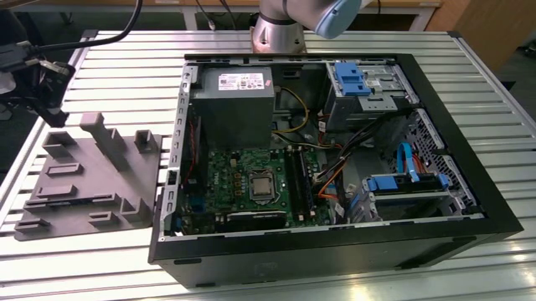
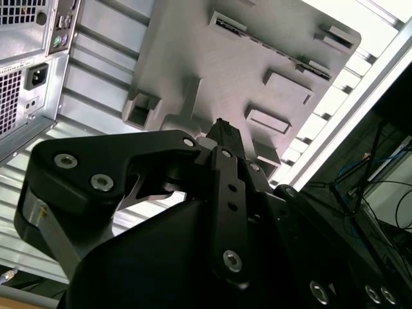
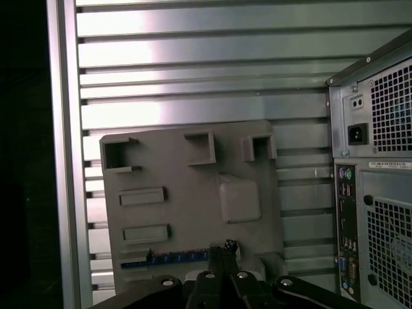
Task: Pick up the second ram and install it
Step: 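Reach for the second ram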
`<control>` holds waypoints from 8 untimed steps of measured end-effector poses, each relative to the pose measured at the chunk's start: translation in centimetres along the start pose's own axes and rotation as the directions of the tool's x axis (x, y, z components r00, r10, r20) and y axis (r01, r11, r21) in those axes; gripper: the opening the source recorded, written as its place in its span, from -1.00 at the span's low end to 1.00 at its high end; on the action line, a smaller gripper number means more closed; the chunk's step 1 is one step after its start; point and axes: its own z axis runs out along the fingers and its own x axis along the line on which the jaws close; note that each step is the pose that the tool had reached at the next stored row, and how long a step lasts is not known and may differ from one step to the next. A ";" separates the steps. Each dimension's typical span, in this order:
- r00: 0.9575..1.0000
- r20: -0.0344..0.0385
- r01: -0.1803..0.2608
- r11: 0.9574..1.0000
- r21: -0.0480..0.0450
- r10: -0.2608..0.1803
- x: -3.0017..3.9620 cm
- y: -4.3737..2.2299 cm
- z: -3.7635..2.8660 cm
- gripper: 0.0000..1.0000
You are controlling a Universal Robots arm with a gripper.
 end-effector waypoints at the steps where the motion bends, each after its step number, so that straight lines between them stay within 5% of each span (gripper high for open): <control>1: 1.000 0.000 0.000 1.000 0.000 0.000 0.01 -0.02 0.03 -0.79; 8: 1.000 0.000 0.000 1.000 0.000 0.000 0.04 -0.21 0.19 -0.79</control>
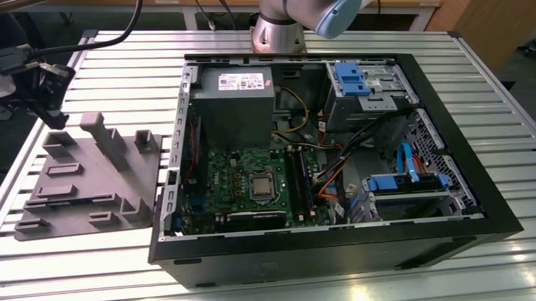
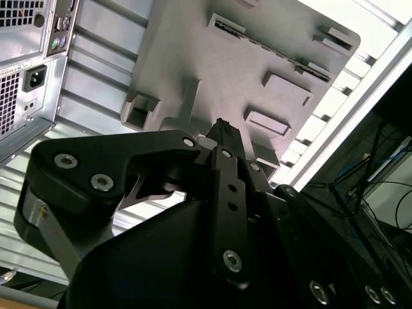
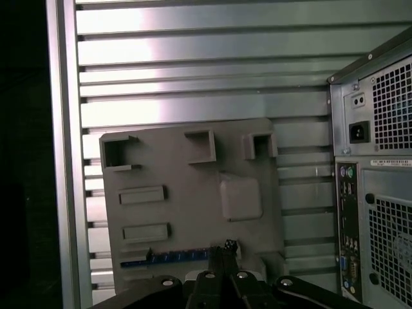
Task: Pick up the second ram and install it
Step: 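Reach for the second ram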
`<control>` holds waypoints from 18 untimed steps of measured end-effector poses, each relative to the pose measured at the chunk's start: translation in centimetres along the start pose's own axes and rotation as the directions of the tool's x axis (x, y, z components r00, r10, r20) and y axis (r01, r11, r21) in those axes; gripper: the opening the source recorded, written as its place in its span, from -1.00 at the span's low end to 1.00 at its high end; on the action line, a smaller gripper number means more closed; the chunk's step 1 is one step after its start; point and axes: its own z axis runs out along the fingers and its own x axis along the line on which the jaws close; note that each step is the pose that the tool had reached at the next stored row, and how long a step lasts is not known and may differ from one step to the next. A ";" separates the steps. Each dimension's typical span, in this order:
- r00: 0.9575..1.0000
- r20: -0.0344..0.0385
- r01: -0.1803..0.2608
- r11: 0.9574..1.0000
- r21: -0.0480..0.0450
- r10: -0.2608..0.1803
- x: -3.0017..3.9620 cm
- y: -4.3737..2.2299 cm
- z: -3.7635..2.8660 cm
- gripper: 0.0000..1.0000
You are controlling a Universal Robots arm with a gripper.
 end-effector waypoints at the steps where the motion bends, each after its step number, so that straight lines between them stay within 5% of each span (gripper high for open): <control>1: 1.000 0.000 0.000 1.000 0.000 0.000 0.01 -0.03 0.02 -0.79; 18: 1.000 0.000 0.000 1.000 0.000 0.000 0.49 -0.59 0.50 -0.79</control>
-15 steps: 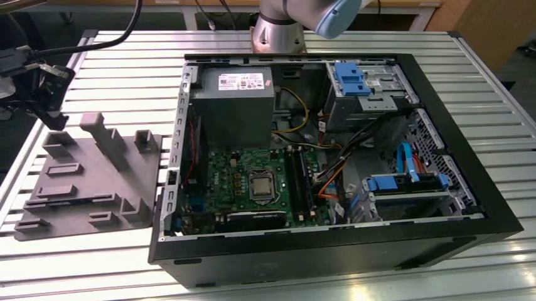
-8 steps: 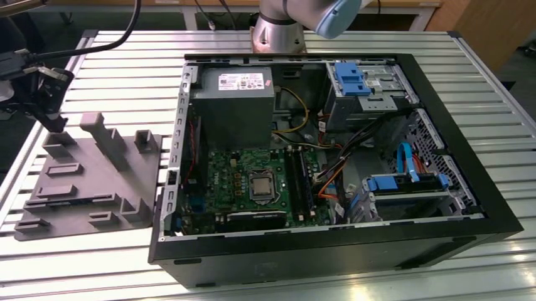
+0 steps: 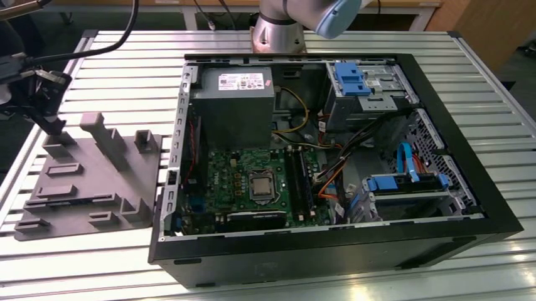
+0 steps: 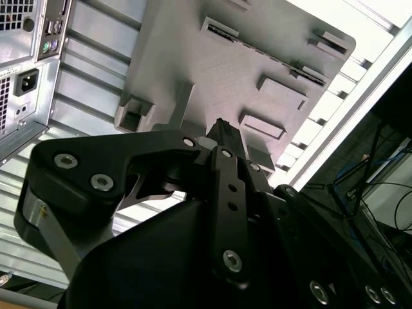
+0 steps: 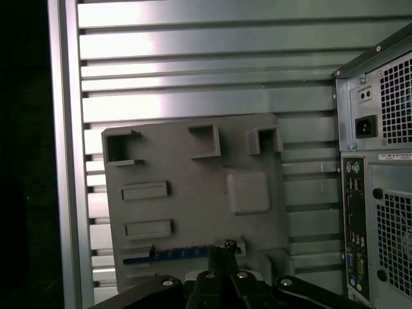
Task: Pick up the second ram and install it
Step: 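Reach for the second ram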
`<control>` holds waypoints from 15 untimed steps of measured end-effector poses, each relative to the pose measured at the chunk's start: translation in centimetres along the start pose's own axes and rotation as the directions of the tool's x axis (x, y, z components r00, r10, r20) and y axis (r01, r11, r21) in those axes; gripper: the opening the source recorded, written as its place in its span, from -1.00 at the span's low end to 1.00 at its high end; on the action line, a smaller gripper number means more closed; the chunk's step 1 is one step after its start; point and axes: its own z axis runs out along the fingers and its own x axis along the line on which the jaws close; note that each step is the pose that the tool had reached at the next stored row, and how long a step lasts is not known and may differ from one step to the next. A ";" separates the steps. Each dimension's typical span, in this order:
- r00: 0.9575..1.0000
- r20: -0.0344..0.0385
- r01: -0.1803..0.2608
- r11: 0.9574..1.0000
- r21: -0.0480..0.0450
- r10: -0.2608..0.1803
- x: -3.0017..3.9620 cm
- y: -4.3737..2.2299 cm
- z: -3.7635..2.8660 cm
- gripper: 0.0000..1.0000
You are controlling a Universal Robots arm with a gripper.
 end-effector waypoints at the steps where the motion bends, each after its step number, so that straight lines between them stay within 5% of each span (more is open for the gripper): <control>1: 1.000 0.000 0.000 1.000 0.000 0.000 0.05 -0.02 0.03 -0.79; 15: 1.000 0.000 0.000 1.000 0.000 0.000 0.64 -0.35 0.41 -0.79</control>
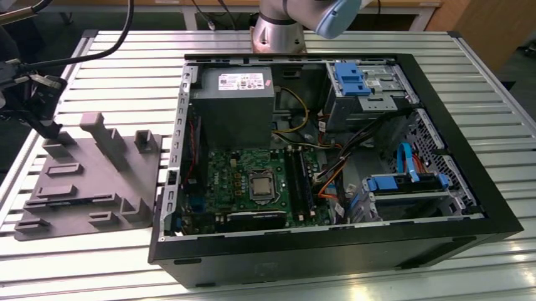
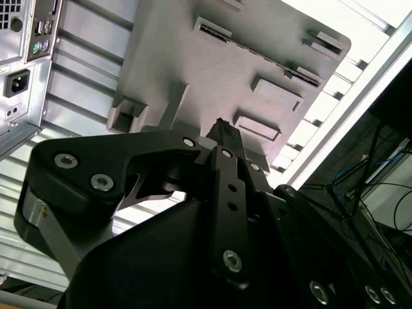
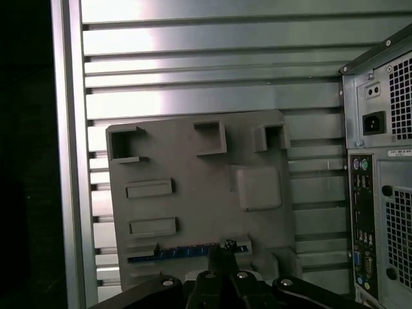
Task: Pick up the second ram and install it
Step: 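Reach for the second ram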
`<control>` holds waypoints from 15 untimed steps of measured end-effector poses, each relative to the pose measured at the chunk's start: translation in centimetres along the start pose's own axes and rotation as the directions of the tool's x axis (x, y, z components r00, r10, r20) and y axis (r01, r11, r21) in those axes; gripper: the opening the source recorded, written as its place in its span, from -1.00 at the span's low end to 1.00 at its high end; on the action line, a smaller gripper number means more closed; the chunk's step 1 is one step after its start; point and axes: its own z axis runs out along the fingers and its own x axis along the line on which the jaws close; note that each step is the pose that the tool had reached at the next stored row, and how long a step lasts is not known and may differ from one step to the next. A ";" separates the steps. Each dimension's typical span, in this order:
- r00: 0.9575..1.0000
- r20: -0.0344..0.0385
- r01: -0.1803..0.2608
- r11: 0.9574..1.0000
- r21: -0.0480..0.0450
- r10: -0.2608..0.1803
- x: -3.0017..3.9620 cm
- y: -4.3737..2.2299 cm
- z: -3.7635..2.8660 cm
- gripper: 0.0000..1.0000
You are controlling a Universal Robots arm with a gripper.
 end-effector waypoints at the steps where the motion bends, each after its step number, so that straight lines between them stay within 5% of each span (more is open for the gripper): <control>1: 1.000 0.000 0.000 1.000 0.000 0.000 0.04 -0.02 0.02 -0.79; 15: 1.000 0.000 0.000 1.000 0.000 0.000 0.57 -0.25 0.29 -0.79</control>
